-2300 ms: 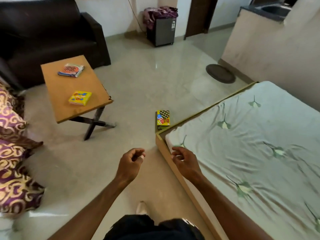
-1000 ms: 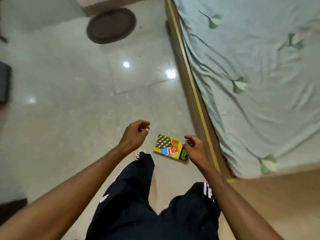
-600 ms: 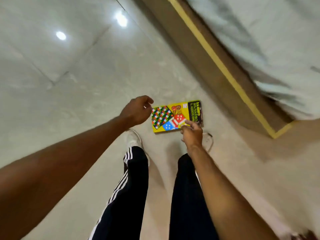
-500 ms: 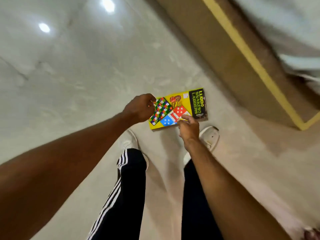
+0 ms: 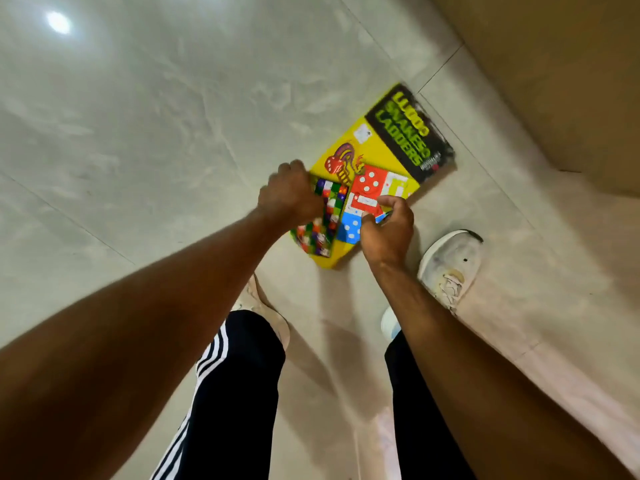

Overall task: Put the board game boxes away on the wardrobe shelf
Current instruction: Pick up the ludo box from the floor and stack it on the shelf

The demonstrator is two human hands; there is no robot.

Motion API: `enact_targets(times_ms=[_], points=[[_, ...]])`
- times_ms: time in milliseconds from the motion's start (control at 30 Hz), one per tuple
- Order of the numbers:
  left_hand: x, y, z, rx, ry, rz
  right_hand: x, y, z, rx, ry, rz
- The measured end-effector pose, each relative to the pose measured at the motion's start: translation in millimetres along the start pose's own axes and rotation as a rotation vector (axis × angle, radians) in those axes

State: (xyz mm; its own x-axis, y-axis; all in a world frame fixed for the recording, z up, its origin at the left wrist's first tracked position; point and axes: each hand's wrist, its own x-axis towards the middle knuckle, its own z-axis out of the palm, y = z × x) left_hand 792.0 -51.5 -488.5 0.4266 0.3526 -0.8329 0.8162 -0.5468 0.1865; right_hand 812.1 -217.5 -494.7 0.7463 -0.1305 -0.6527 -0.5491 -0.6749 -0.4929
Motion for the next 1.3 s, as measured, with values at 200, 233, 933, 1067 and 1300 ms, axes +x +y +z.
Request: enact_targets(times_ms=[200,233,933,1067,1300], points=[[-19,-15,11,-0.657,-0.175,-0.203,23,-13,-20,-0.086,-0.217,0.047],[-23,-9,12,-0.756,-0.15,-0.229,31,-17,-20,-0.14,-0.276,0.048],[-388,107,-206,-0.99,0.124,0.131,-206,-246,-302,0.09,-0.296,-0.148],[-493,136,-283,-0.947,0.071,0.275,-300,-287,-393,0.213,-0.221,-0.153],[-610,184,-339,-0.79,-0.008,0.533,-407,-295,-493,0.411,-0.035,-0.176]])
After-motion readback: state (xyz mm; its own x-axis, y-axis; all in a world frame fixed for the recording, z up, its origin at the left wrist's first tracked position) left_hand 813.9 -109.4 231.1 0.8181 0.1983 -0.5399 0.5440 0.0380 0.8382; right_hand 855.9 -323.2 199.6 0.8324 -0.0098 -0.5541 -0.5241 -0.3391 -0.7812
